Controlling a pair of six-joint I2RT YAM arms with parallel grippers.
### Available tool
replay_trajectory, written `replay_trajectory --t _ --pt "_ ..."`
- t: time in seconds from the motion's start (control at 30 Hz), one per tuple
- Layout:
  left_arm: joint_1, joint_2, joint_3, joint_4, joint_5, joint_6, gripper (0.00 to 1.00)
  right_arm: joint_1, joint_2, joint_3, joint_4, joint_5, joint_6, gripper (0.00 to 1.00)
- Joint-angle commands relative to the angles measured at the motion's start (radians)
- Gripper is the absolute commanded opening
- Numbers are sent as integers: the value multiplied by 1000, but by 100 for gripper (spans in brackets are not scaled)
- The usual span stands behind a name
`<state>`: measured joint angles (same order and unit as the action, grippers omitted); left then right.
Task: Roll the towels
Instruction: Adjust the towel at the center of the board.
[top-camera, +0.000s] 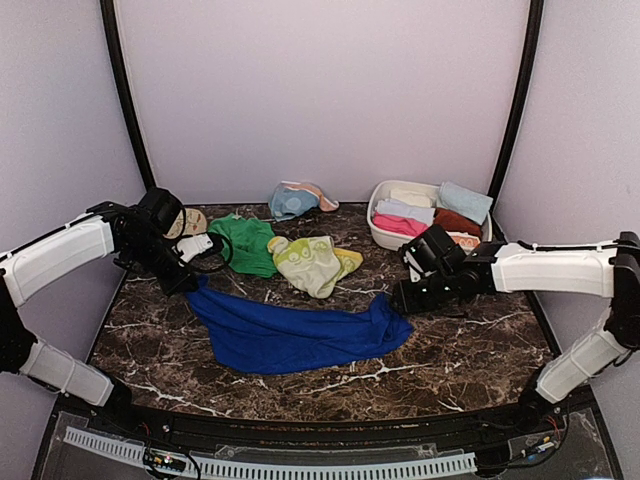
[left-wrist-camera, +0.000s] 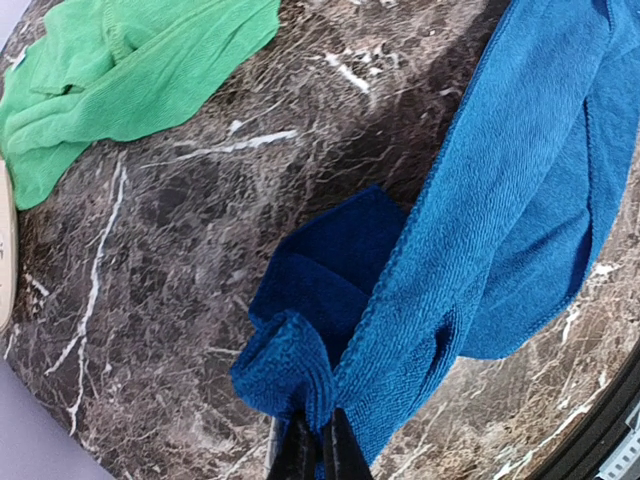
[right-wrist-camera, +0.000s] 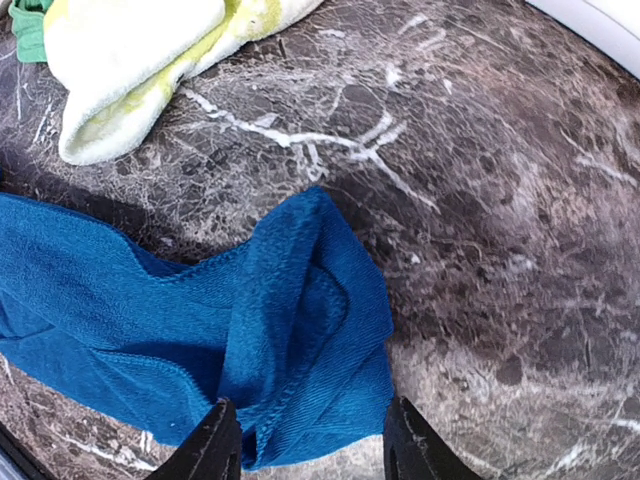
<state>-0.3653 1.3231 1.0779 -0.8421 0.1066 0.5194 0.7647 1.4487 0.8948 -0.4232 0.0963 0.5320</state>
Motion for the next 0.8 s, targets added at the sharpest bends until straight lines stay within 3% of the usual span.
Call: replay_trajectory --t 0.0,0.13,0.3,0.43,0.47,0.53,0.77 --pt "8 -16 8 -27 -60 7 0 -6 78 96 22 17 -54 54" --pt "11 2 19 -28 -67 4 0 -19 202 183 31 12 -105 60" --pt "17 15 26 -23 -74 5 0 -42 358 290 19 -63 -150 59" --pt "23 18 34 -23 -75 11 0 -62 404 315 14 -81 -155 39" --pt "25 20 34 -22 -77 12 0 -69 404 313 17 -86 -153 30" --pt "27 23 37 -20 -81 13 0 -77 388 310 23 -83 -147 1" --pt "32 -16 73 2 -107 6 0 -111 164 248 56 -7 -120 0"
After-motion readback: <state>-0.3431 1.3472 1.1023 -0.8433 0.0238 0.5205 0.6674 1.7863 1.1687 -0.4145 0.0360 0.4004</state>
